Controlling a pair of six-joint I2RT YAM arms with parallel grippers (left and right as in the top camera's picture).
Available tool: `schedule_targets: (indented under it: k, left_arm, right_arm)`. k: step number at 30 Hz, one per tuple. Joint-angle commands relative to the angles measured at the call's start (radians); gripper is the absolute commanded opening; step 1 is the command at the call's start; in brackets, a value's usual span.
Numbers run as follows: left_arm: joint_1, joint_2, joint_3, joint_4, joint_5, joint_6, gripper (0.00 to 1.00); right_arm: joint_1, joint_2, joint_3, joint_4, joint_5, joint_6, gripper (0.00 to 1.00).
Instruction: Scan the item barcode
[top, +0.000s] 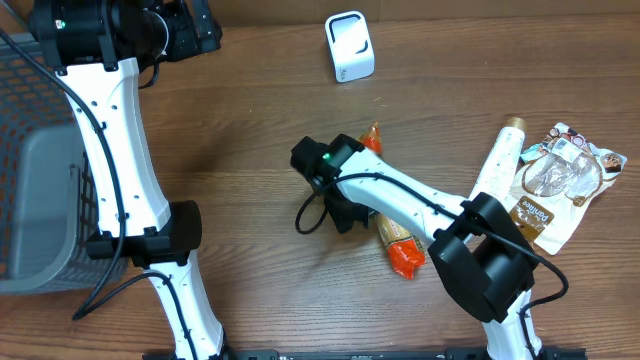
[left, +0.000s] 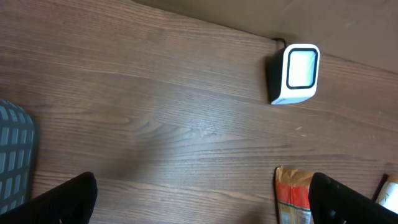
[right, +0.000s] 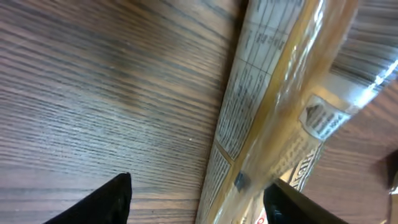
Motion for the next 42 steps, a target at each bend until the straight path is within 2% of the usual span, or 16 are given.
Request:
schedule_targets:
  k: [1, 5, 8, 9, 13, 16, 20, 25, 27, 31, 34, 37, 42]
  left_arm:
    - [-0.013, -0.016, 0.006, -0.002, -0.006, 0.002, 1.0]
    - [-0.013, -0.016, 0.006, -0.002, -0.006, 0.002, 1.0]
    - [-0.013, -0.016, 0.006, -0.002, -0.006, 0.002, 1.0]
    - [-0.013, -0.016, 0.006, -0.002, -0.006, 0.002, 1.0]
    - [-0.013, -0.016, 0.006, -0.002, -0.006, 0.002, 1.0]
    - [-0.013, -0.016, 0.006, -0.002, -0.006, 0.002, 1.0]
    - [-0.013, -0.016, 0.006, -0.002, -0.006, 0.002, 0.99]
    - [-0.013, -0.016, 0.006, -0.002, -0.006, 0.002, 1.0]
    - [-0.013, -0.016, 0.006, -0.002, -0.006, 0.002, 1.0]
    - [-0.013, -0.016, 0.006, -0.002, -0.006, 0.002, 1.0]
    - [-0.013, -0.016, 0.006, -0.002, -0.006, 0.002, 0.99]
    - [-0.013, -0.016, 0.006, -0.002, -0.006, 0.002, 1.0]
    - [-0.013, -0.016, 0.006, -0.002, -0.006, 0.002, 1.0]
  right_arm:
    - [-0.079, -0.023, 0.064, -0.008, -0.038, -0.019, 0.69]
    - [-0.161, -0.066, 0.091, -0.004, -0.094, -0.065, 0.71]
    - [-0.236, -0.097, 0.092, -0.006, -0.186, -0.141, 0.85]
    - [-0.265, -0.098, 0.092, -0.014, -0.24, -0.184, 0.87]
    - [-0.358, -0.097, 0.062, -0.045, -0.483, -0.351, 0.88]
    - [-0.383, -0.097, 0.004, -0.041, -0.6, -0.425, 0.88]
    - [-0.37, -0.097, -0.083, -0.027, -0.603, -0.427, 0.89]
    - [-0.368, -0.097, -0.213, 0.083, -0.559, -0.426, 0.86]
    - [-0.37, -0.097, -0.25, 0.122, -0.558, -0.426, 0.8]
    - [-0.372, -0.097, -0.265, 0.14, -0.559, -0.426, 0.61]
    - [-0.371, -0.097, -0.261, 0.14, -0.559, -0.426, 0.41]
    - [-0.371, -0.097, -0.253, 0.144, -0.559, -0.426, 0.34]
    - [-0.371, -0.098, -0.209, 0.14, -0.559, -0.426, 0.04]
